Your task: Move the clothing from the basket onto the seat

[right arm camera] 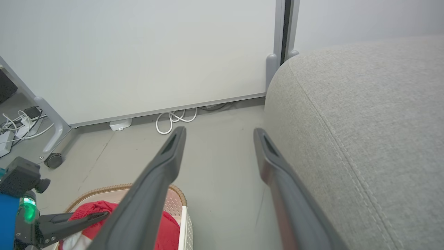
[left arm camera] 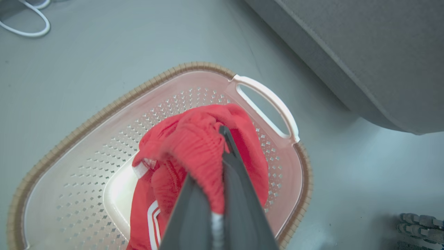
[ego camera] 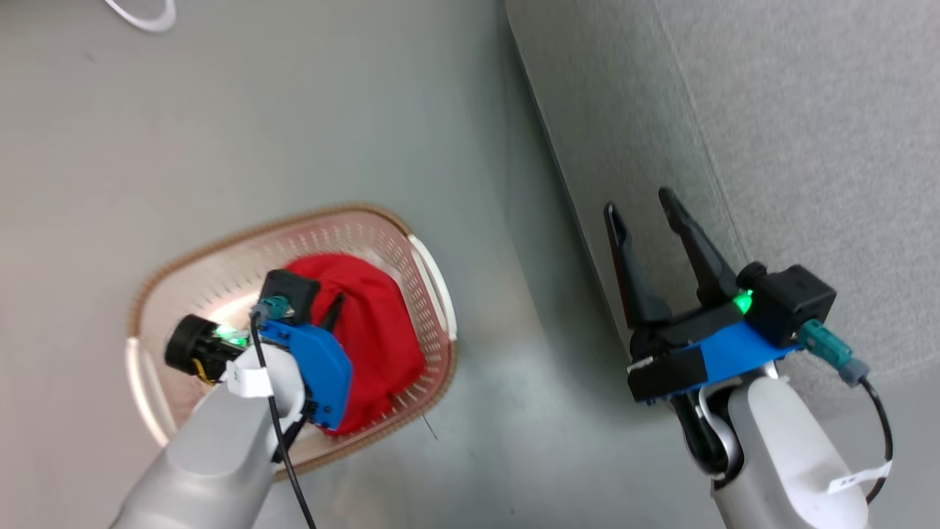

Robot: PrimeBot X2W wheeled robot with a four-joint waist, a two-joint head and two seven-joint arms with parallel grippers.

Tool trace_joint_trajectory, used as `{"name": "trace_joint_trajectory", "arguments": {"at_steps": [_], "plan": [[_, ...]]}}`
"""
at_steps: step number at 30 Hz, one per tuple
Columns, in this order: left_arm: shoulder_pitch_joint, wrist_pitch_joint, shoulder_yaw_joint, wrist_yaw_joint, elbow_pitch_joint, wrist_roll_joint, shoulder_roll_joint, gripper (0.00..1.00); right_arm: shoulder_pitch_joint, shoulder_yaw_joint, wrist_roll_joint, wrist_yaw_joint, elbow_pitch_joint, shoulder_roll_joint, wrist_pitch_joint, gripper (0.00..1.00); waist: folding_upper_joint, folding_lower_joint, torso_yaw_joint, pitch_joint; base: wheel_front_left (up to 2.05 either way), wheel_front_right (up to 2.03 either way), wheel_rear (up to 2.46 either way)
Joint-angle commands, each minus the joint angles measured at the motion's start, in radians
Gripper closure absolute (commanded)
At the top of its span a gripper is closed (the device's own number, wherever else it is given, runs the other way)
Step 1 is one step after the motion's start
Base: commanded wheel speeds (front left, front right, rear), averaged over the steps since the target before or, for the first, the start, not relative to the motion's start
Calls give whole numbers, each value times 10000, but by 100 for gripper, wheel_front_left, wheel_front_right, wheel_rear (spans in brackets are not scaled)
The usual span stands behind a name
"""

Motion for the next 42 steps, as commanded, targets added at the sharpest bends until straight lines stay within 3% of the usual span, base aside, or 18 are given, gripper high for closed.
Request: {"name": "trace_joint_trajectory", "arguments": {"at_steps": [1, 14, 26, 42], "plan": [[112, -237, -148, -21, -104, -154, -103, 100, 236, -59, -127, 1, 117, -16, -35, 0, 0, 1, 576, -1106, 0, 0, 0], [-235, -1388, -1449, -21, -746, -1182, -921, 100, 1349, -311, -696, 1, 1059, -16, -36, 0, 0, 1, 1627, -3836, 0, 0, 0], [-1106, -1864, -2045, -22, -1276, -1745, -1429, 100, 2171, 49, -849, 1, 1494, -18, 50, 0, 0, 1, 2155, -5370, 0, 0, 0], [-1823, -2010, -2165, -14, -1475, -2049, -1668, 100, 2371, 554, -882, 1, 1225, -18, 312, 0, 0, 1, 2164, -5736, 0, 0, 0]]}}
